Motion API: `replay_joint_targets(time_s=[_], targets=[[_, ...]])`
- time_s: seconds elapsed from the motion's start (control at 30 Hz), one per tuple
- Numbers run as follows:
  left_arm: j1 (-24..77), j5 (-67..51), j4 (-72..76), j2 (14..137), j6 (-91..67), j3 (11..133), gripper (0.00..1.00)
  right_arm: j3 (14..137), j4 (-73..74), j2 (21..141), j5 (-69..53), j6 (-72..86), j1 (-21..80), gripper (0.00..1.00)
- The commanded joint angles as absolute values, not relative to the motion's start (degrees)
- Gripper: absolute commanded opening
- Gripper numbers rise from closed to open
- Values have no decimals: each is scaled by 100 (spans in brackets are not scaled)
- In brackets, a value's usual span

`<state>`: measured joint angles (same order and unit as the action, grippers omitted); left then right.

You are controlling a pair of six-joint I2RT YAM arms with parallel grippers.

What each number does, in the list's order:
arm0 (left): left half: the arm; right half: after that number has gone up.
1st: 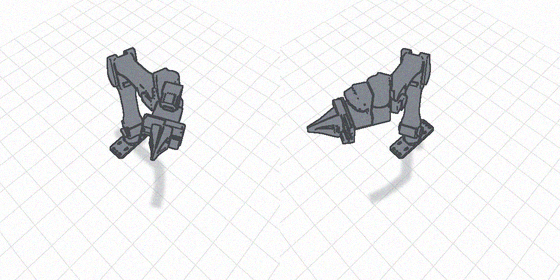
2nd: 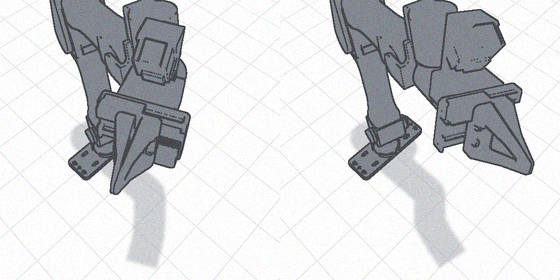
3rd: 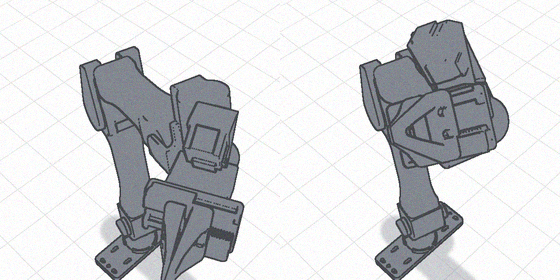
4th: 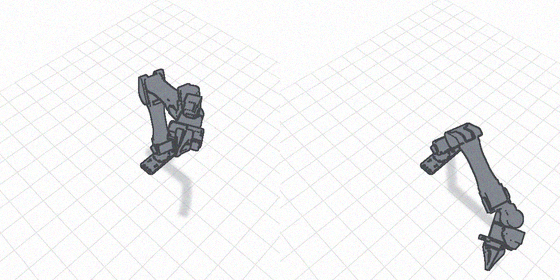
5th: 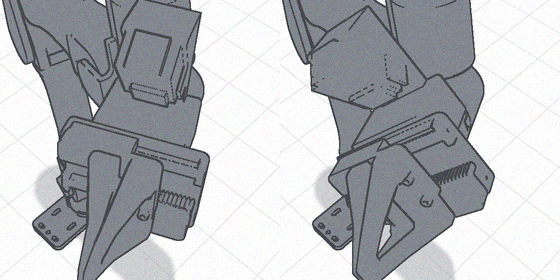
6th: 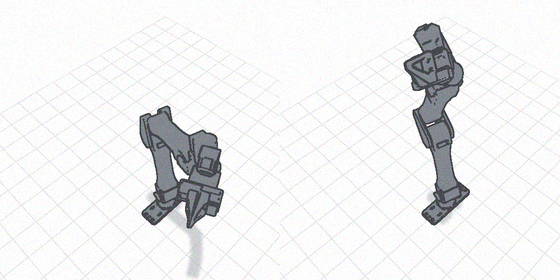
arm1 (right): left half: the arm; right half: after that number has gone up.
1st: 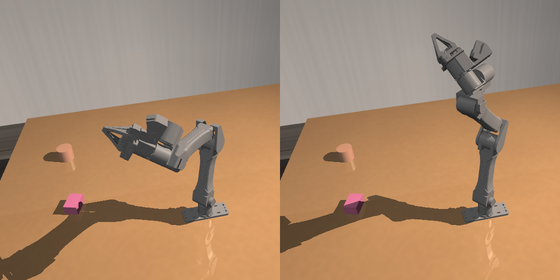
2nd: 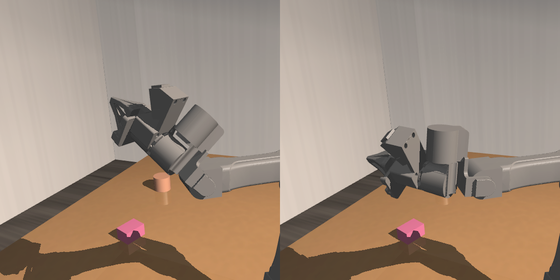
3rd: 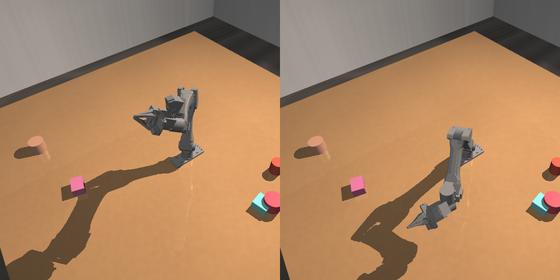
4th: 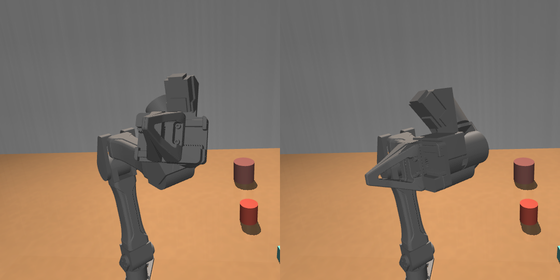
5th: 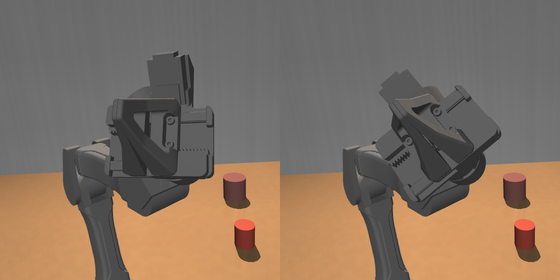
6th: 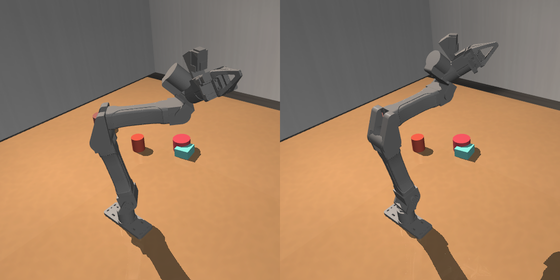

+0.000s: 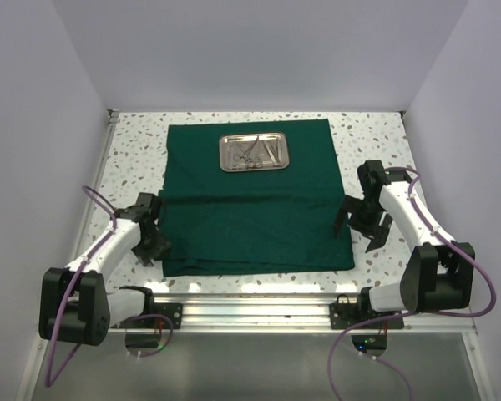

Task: Open and lay out the surgical kit
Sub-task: Smooth out the surgical kit at the center of the board.

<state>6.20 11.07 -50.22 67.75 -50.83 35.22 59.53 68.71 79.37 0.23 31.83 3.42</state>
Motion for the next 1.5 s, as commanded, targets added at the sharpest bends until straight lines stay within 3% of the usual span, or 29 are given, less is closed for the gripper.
replay_joint_targets(time_s=[0.0,0.3,0.5,0.63,0.73,0.87,0.93,0.97,1.0,1.47], targets=[[659,1503,-4834,6829,-5484,3779,50,6021,6847,7875,-184,3041,343,98],[668,1802,-4544,7022,-5809,3577,38,6056,6768,8059,-290,2997,334,98],[712,1556,-4342,7268,-5783,3480,54,6100,6759,8130,-299,2962,334,98],[729,1591,-4316,7619,-5775,3524,55,6029,6715,8174,-308,2944,343,98],[747,1591,-4106,7979,-5757,3429,48,6020,6688,8209,-325,2918,343,98],[747,1722,-3876,8200,-5757,3305,21,6056,6688,8244,-316,2874,343,98],[747,1784,-3780,8288,-5739,3261,14,6056,6697,8253,-325,2874,343,98],[747,1793,-3762,8305,-5731,3261,3,6056,6697,8253,-334,2874,343,98],[756,1767,-3779,8297,-5696,3287,0,6056,6689,8244,-343,2874,343,98],[756,361,-6089,5942,-5160,4368,0,6486,6996,7928,-35,3076,334,98]])
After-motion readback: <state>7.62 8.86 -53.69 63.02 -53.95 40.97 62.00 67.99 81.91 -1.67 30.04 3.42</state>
